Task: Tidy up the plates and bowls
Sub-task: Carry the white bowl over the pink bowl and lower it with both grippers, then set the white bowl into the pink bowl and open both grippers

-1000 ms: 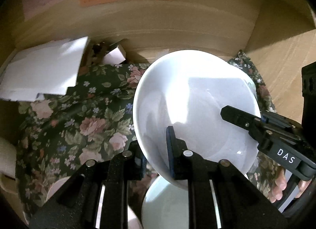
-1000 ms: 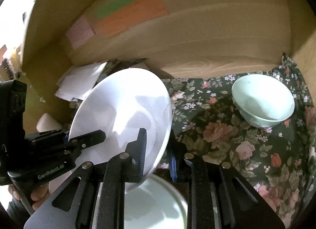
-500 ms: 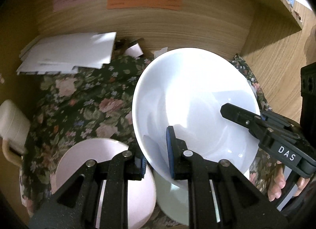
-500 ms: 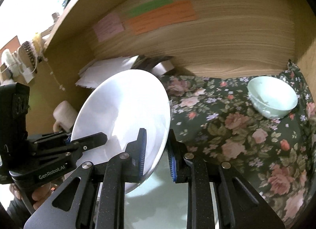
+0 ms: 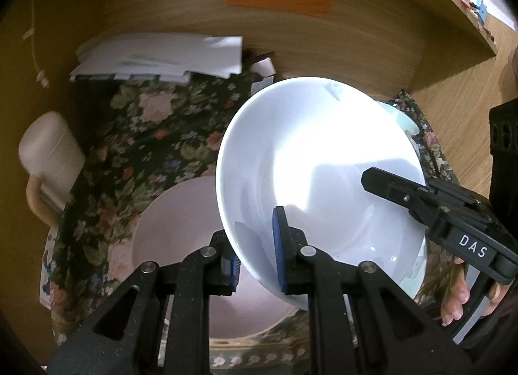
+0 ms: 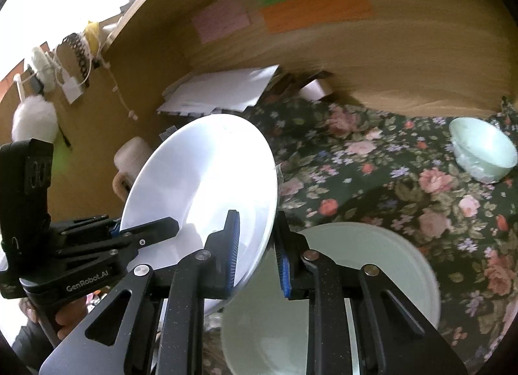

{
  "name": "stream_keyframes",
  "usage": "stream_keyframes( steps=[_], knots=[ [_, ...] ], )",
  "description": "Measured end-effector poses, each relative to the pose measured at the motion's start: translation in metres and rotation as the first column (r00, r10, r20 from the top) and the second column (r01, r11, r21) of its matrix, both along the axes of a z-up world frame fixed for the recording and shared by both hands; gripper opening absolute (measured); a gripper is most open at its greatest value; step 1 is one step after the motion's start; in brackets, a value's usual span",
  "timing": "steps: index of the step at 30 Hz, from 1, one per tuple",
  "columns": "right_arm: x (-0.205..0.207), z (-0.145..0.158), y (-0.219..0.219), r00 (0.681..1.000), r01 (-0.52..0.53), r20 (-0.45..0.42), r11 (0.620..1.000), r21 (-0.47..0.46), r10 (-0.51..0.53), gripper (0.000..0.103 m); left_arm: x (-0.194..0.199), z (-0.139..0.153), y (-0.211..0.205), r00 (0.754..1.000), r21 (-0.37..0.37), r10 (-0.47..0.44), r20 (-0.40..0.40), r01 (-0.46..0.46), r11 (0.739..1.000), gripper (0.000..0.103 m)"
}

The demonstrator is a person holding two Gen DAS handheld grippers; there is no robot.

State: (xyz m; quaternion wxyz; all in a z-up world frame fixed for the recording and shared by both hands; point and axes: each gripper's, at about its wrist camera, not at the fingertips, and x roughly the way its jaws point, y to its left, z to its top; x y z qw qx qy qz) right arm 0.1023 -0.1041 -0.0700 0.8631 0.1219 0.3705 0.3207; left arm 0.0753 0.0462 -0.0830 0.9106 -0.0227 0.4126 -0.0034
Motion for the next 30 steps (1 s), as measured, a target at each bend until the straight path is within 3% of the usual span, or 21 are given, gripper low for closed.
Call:
stream_keyframes(
  steps=[17,30],
  knots=[
    [0.006,-0.032,0.057,0.989,-0.116,-0.093,0.992,-0.046,0.111,0.02,-0.018,-0.036,0.056,0.996,-0.025,0.06,-0.07,-0.062,0.998,0.017],
    [0.005,-0.03,0.067,0.99,-0.13,-0.069,0.985,-0.116,0.122,0.022,-0.015,-0.047,0.065,0.995,0.016,0.055,-0.078,-0.054,0.998,0.017]
  ],
)
